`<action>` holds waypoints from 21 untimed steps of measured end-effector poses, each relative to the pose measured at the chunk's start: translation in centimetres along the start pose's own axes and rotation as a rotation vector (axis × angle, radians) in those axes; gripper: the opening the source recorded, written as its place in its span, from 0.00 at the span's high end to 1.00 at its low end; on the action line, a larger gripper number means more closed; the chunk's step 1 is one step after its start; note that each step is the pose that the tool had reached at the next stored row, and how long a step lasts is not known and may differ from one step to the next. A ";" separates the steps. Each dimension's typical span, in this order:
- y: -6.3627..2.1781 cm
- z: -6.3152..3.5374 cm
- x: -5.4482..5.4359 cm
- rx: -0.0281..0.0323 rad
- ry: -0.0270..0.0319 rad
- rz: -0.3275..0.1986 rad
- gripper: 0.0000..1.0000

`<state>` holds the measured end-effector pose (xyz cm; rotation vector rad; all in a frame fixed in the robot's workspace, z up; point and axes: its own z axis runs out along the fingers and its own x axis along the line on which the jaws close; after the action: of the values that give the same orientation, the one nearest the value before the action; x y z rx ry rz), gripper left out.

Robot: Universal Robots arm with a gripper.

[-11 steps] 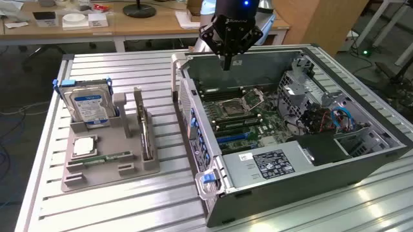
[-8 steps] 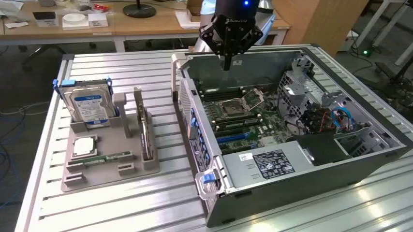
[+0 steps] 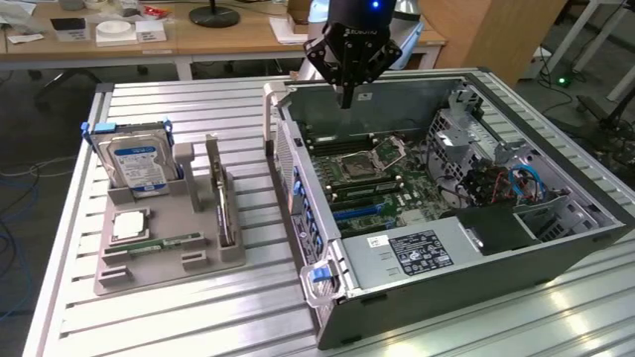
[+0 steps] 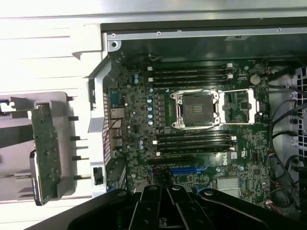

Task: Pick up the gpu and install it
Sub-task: 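Reach for the gpu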

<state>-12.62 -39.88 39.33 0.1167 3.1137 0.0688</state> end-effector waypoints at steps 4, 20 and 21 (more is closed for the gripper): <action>-0.03 -0.01 0.4 0.0000 0.0000 0.000 0.89; -0.17 -0.06 2.3 -0.0001 0.0000 0.000 0.89; -0.18 -0.06 2.4 0.0000 0.0000 0.000 0.89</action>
<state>-14.99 -39.89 39.33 0.1166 3.1137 0.0688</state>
